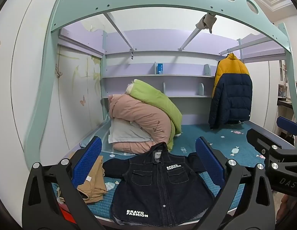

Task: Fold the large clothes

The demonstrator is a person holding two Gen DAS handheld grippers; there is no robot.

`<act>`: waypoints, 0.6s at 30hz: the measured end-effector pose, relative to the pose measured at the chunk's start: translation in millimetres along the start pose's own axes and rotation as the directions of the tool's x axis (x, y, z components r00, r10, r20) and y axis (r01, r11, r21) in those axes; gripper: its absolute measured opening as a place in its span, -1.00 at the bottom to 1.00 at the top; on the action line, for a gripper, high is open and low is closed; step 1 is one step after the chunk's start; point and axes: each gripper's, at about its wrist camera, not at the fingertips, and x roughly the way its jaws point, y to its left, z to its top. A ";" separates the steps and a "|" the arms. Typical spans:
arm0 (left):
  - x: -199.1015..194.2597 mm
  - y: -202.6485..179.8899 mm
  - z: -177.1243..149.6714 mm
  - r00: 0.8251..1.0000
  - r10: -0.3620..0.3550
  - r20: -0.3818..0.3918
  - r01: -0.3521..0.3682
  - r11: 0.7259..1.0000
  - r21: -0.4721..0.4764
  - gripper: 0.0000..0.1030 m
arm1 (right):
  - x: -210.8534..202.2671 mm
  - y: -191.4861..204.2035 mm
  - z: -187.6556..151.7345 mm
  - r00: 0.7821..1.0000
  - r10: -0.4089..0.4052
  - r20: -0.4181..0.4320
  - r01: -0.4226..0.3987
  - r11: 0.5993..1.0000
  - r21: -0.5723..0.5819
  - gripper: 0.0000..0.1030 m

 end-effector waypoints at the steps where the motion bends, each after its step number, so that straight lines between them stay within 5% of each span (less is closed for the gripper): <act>1: -0.3 -0.1 -0.3 1.000 0.001 0.001 -0.001 1.000 0.000 0.91 | -0.2 0.2 0.2 1.000 -0.001 0.000 0.001 1.000 0.000 0.86; 18: 1.6 -0.6 -1.5 1.000 0.000 -0.002 0.000 1.000 0.006 0.91 | -0.2 -2.4 -1.1 1.000 -0.001 -0.001 0.001 1.000 0.007 0.87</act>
